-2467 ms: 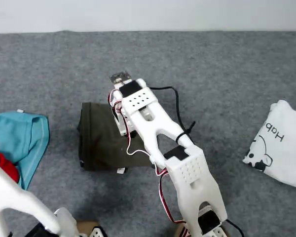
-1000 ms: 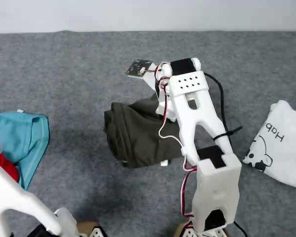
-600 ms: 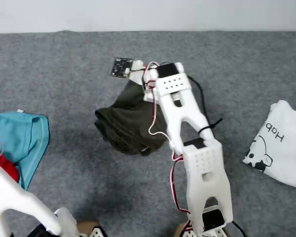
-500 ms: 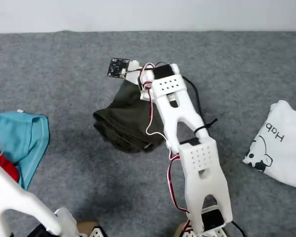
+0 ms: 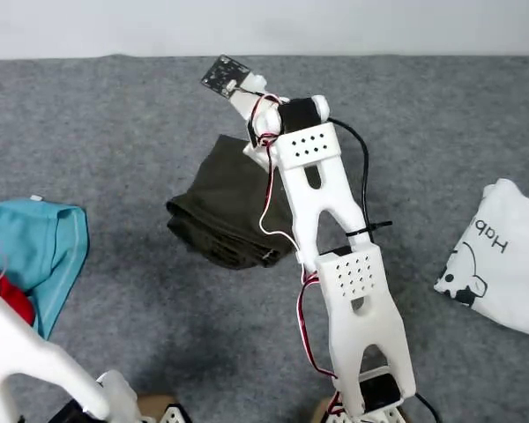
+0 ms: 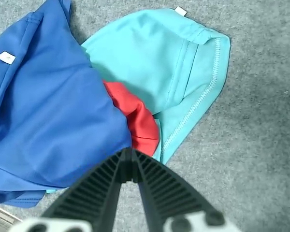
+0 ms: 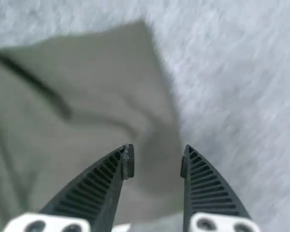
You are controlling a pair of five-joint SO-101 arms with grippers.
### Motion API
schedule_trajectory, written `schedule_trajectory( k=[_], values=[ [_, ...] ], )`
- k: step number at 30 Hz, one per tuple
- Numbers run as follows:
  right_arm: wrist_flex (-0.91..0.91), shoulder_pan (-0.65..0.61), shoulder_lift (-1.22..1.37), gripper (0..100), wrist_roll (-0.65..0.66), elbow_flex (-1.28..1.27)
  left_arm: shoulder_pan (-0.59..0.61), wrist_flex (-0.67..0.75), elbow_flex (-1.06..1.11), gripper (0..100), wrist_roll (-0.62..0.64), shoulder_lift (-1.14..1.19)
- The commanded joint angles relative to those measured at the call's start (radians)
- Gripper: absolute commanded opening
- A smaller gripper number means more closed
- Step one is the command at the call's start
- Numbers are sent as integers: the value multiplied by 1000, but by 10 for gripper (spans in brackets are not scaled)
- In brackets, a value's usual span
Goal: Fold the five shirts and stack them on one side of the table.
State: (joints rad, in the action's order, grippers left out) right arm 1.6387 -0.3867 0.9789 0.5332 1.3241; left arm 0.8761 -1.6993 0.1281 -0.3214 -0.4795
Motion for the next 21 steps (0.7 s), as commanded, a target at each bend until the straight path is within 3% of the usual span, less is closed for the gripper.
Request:
schedule_trajectory(
  k=[1,5,10,15,21],
  values=[
    [166,-35,-21,150,-104,89,-8,12,-2,6,2,-29],
    [157,-51,-45,1,-164,75,-8,35,2,6,2,-29],
    [160,-93,-142,10,-221,-87,-8,46,12,6,0,-29],
    [156,-140,-278,9,-292,-405,-8,46,12,6,-43,-29],
    [140,-202,-217,9,-295,-568,-8,46,12,6,-46,-29]
  ],
)
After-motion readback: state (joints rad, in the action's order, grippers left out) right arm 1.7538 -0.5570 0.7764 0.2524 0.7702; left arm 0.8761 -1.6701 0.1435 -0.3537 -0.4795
